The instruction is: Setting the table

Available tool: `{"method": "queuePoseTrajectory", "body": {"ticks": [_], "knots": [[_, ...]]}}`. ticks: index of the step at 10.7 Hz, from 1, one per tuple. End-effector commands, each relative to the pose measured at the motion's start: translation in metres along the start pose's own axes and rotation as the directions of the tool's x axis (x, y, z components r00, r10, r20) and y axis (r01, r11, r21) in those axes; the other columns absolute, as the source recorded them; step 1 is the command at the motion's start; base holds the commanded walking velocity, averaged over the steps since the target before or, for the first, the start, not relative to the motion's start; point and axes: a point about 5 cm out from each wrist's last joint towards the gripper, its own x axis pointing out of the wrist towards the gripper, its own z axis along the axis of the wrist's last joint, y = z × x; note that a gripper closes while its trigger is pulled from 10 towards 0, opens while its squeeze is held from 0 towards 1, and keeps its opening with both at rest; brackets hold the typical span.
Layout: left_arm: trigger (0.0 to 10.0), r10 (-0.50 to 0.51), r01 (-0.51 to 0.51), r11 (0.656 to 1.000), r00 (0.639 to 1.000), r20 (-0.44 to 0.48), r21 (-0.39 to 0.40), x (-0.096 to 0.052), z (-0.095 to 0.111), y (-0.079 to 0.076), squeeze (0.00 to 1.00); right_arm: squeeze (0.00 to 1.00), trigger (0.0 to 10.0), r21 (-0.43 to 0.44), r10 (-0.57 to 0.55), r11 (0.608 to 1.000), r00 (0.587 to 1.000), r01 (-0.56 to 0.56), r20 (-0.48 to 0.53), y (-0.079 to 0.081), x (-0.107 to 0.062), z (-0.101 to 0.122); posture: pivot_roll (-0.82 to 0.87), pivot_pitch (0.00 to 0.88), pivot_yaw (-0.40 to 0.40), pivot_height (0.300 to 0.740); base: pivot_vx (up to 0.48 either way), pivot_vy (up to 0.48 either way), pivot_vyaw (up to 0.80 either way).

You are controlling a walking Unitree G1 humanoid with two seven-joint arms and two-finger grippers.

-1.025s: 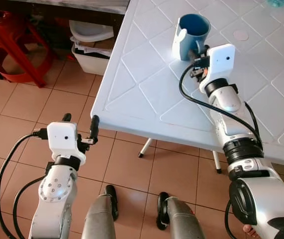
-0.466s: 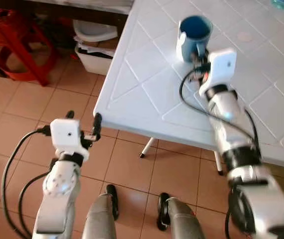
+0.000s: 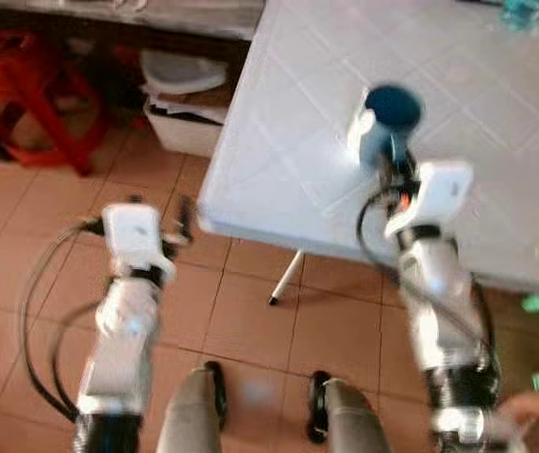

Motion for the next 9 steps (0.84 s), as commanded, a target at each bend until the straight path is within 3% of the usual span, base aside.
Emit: {"method": "queuePoseTrajectory", "body": {"ticks": [1,4,7,9], "knots": [[10.0,0.022,-0.022,1.000,1.000,0.001,0.007,0.001,-0.002,0.003,0.00,0.00,10.0,-0.005,0.022,1.000,1.000,-0.022,0.009,0.009,-0.002,0.004,-0.02,0.139,0.005,0.740,0.000,0.480,0.00],[10.0,0.029,-0.029,1.000,0.999,0.033,-0.012,0.011,0.001,0.002,0.00,0.00,10.0,-0.024,0.008,1.000,1.000,-0.008,0.001,0.005,0.002,0.008,-0.02,0.108,0.013,0.740,0.000,0.477,0.00],[10.0,0.035,-0.035,0.999,0.999,0.028,0.000,0.006,-0.005,0.003,0.00,0.00,10.0,-0.057,0.039,0.998,0.999,-0.040,-0.018,-0.003,-0.008,0.003,-0.01,0.095,0.017,0.740,0.000,0.440,0.00],[10.0,0.016,-0.016,1.000,1.000,0.017,-0.001,0.003,-0.009,-0.001,0.00,0.00,10.0,-0.049,0.024,0.998,0.999,-0.025,-0.031,-0.002,-0.015,0.001,-0.02,0.093,0.022,0.740,0.446,0.000,0.00]]}}
